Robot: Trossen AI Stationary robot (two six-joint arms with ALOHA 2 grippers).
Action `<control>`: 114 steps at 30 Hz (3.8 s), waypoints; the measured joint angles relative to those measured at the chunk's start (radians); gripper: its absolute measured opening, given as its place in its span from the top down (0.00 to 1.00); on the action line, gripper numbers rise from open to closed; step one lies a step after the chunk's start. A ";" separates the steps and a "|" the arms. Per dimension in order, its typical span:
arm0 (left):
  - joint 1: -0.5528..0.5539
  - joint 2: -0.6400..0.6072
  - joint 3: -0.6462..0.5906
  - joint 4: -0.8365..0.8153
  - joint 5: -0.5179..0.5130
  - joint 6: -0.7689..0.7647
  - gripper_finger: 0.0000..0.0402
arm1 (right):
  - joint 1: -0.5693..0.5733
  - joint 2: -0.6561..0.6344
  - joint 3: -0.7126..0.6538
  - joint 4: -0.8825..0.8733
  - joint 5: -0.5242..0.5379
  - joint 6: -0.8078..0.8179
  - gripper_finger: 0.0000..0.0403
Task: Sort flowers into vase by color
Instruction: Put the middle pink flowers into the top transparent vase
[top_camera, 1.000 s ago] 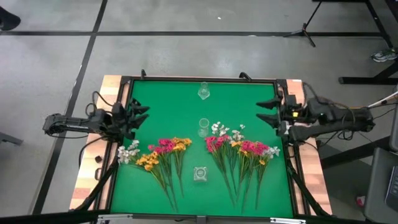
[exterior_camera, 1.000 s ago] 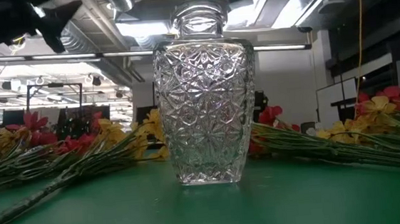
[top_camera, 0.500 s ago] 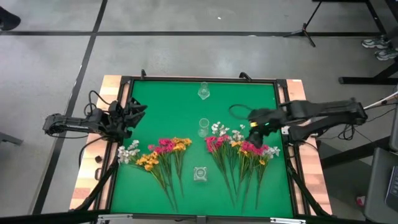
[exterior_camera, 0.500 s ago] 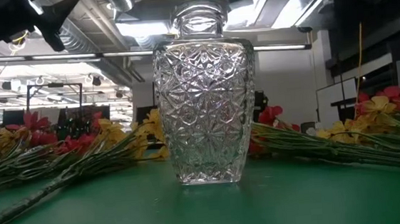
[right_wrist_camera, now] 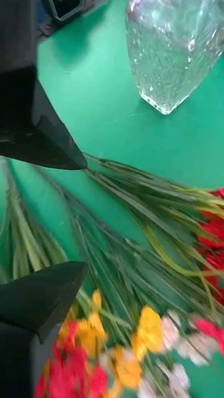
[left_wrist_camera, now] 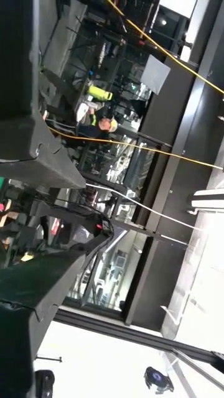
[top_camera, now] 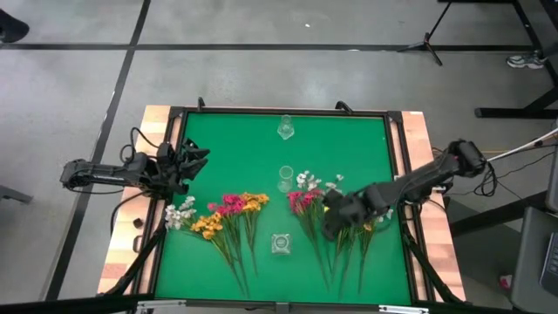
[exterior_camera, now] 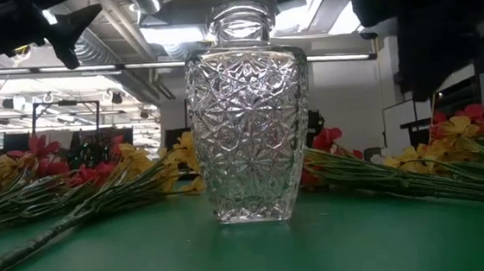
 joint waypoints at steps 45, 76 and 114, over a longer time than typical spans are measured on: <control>0.000 -0.001 0.000 -0.126 0.004 0.000 0.57 | 0.016 0.265 0.096 0.171 -0.169 -0.058 0.20; 0.000 0.000 0.000 -0.138 0.007 0.001 0.57 | 0.013 0.398 0.388 -0.229 -0.087 -0.130 0.35; 0.000 0.000 0.000 -0.156 0.011 0.000 0.57 | 0.065 0.502 0.305 -0.063 -0.035 0.074 0.38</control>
